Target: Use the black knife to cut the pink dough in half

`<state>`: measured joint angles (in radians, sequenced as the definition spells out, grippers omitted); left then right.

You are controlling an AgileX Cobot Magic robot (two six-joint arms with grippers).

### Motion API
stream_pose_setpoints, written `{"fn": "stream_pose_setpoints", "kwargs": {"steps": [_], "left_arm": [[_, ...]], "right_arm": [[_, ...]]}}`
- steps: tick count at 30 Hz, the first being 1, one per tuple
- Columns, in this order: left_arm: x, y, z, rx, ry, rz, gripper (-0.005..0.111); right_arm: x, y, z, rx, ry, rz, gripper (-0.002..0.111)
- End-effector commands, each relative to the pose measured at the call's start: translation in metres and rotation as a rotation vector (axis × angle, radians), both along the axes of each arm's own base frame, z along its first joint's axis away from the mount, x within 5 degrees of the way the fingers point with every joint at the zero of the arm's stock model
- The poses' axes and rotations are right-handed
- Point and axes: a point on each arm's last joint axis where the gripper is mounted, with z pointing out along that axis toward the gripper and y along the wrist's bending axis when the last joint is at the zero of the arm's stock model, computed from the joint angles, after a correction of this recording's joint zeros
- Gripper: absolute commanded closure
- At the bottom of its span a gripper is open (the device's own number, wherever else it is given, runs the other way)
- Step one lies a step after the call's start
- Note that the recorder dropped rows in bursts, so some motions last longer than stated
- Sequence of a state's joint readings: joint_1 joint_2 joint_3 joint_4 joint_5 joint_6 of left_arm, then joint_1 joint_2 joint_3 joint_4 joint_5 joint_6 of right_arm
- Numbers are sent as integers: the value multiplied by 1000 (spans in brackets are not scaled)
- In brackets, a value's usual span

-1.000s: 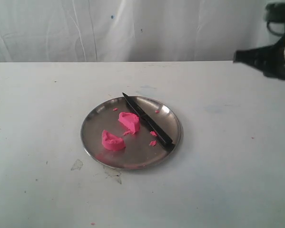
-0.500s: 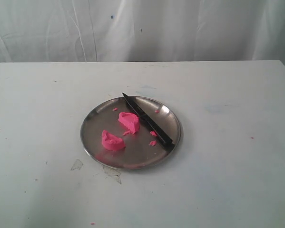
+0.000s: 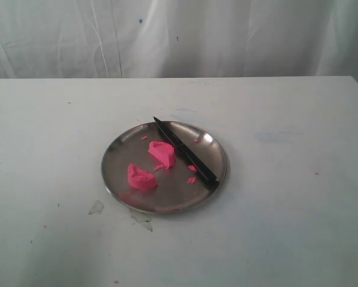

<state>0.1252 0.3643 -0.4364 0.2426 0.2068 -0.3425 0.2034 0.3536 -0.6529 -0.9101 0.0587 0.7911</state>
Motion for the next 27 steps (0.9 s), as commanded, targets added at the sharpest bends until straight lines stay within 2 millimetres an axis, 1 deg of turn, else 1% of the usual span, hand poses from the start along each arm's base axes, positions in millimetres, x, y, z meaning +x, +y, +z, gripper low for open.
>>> {"fn": "stream_pose_setpoints", "kwargs": {"steps": [1,2,4,7,9,12,13,14,15,16,17,18,19,20,21,22,24,27], "left_arm": [[-1,0,-2,6,5,3,107],[-1,0,-2,6,5,3,107],[-1,0,-2,6,5,3,107],[-1,0,-2,6,5,3,107],[-1,0,-2,6,5,3,107],[-1,0,-2,6,2,3,107],[-1,0,-2,6,2,3,107],[-1,0,-2,6,2,3,107],[-1,0,-2,6,2,3,107],[-1,0,-2,6,2,3,107],[-1,0,-2,6,2,3,107],[-1,0,-2,6,2,3,107],[-1,0,-2,6,2,3,107],[-1,0,-2,6,2,3,107],[-1,0,-2,6,2,3,107],[-1,0,-2,6,4,3,107],[-1,0,-2,6,2,3,107],[-1,0,-2,6,4,3,107]], "right_arm": [[-20,-3,-24,-90,-79,-82,108],[-31,0,-33,-101,-138,-79,108],[-44,-1,-44,-96,-181,-109,108],[-52,-3,-55,-78,-200,-117,108],[-47,-3,-64,-13,-157,-96,108],[-41,-2,-75,16,-122,-69,108],[-36,-2,-84,79,-90,-37,108],[-33,-3,-89,104,-73,-30,108],[-27,-4,-101,127,-42,-39,108],[-23,-6,-111,86,-22,-84,108],[-20,-8,-118,89,-7,-104,108],[-15,-12,-134,98,5,-157,108],[-12,-13,-143,97,1,-181,108],[-8,-16,-161,168,-13,-193,108],[-9,-16,-162,193,-47,-182,108],[-5,-13,-171,228,64,-135,108],[-3,-9,-179,175,151,-117,108],[-1,-9,-195,233,332,-120,108]]}}
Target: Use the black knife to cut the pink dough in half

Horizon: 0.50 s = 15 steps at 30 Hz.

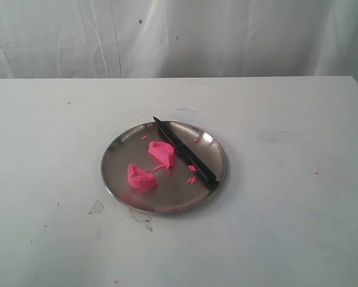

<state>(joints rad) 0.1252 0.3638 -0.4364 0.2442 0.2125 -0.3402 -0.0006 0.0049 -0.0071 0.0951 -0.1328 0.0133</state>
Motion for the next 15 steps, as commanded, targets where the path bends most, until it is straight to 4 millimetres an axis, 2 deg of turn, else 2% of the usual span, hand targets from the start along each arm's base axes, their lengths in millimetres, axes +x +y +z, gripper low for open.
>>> {"fn": "stream_pose_setpoints", "kwargs": {"steps": [1,3,4,15], "left_arm": [[-1,0,-1,3,-2,2,107],[-1,0,-1,3,-2,2,107],[-1,0,-1,3,-2,2,107],[-1,0,-1,3,-2,2,107]], "right_arm": [[2,-1,-25,61,257,-12,108],[-1,-5,-43,105,455,-63,108],[-2,-6,-47,68,498,-75,108],[-1,-3,-45,-135,484,-31,108]]}}
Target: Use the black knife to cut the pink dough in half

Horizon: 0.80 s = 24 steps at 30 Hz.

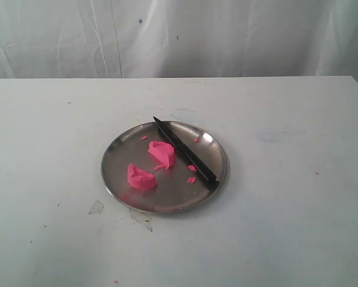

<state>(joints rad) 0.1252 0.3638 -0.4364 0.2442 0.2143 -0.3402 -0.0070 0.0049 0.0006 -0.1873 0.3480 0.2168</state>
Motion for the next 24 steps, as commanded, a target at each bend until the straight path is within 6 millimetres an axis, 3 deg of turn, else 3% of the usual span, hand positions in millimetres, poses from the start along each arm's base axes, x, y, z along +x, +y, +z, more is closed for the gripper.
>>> {"fn": "stream_pose_setpoints", "kwargs": {"steps": [1,21,24], "left_arm": [[-1,0,-1,3,-3,2,107],[-1,0,-1,3,-3,2,107],[-4,1,-11,-1,108,12,107]], "right_arm": [[0,3,0,-66,3,54,108],[0,5,0,-51,1,64,108],[0,5,0,-51,1,64,108]]}}
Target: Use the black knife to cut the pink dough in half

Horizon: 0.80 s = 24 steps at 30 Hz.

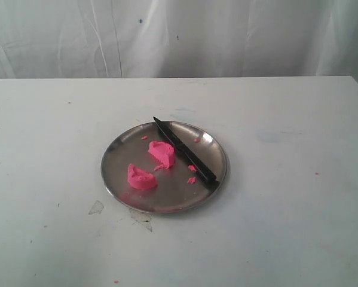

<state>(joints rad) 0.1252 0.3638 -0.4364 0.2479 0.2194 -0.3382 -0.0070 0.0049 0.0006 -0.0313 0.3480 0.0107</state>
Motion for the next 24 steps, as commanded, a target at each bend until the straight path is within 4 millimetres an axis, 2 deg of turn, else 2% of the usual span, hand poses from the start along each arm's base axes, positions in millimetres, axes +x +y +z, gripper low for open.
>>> {"fn": "stream_pose_setpoints", "kwargs": {"steps": [1,5,10,17,24], "left_arm": [[-7,-1,-15,-8,135,-1,107],[-29,-12,-33,-109,196,-49,107],[-49,-15,-50,-105,83,-15,107],[-38,-12,-60,-106,-106,-7,107],[-32,-12,-70,-92,-163,-43,107]], "right_arm": [[0,0,1,-8,-8,-2,108],[0,0,1,-8,-8,-2,108],[0,0,1,-8,-8,-2,108],[0,0,1,-8,-8,-2,108],[0,0,1,-8,-8,-2,108]]}}
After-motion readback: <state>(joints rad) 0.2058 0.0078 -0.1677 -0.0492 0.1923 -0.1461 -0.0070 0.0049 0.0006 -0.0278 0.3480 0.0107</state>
